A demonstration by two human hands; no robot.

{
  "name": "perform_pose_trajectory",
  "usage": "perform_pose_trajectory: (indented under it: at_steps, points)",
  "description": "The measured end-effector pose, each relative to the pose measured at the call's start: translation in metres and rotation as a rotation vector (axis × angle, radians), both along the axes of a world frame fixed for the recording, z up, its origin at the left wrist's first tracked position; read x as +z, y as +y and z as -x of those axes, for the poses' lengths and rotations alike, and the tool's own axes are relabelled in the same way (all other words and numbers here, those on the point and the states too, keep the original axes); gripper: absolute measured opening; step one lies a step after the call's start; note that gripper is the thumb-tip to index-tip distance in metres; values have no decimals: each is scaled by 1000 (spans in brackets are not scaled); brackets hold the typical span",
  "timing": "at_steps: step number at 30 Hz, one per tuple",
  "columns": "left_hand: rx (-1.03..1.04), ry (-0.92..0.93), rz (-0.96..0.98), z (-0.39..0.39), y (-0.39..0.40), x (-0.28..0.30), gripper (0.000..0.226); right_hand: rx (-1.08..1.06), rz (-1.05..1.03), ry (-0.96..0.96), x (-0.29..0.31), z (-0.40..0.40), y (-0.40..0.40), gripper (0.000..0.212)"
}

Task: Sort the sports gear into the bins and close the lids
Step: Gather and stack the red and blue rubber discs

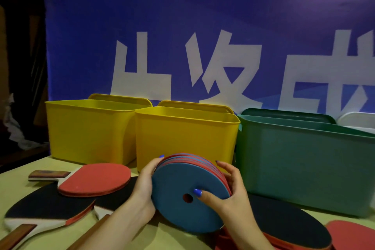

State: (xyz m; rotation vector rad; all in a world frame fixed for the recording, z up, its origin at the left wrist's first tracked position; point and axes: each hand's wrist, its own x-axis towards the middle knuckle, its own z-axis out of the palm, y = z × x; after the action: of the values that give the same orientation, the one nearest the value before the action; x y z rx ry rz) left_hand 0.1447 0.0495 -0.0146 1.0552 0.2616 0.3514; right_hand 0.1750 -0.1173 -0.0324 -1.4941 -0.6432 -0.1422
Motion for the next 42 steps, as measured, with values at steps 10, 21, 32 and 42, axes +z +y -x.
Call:
perform_pose_trajectory:
  at_steps: [10, 21, 32, 42]
  points:
    - [-198, -86, -134, 4, -2, 4, 48, 34, -48, 47, 1, -4, -11, 58]
    - [-21, -92, -52, 0, 3, 8, 29, 127, -35, 205, 10, -13, -10, 85]
    - [131, -203, -341, 2, -13, -1, 30, 22, -71, 208, 7, -11, -5, 70]
    - [65, -194, -309, 0, -5, 4, 33, 102, -55, 248, 2, -10, 0, 87]
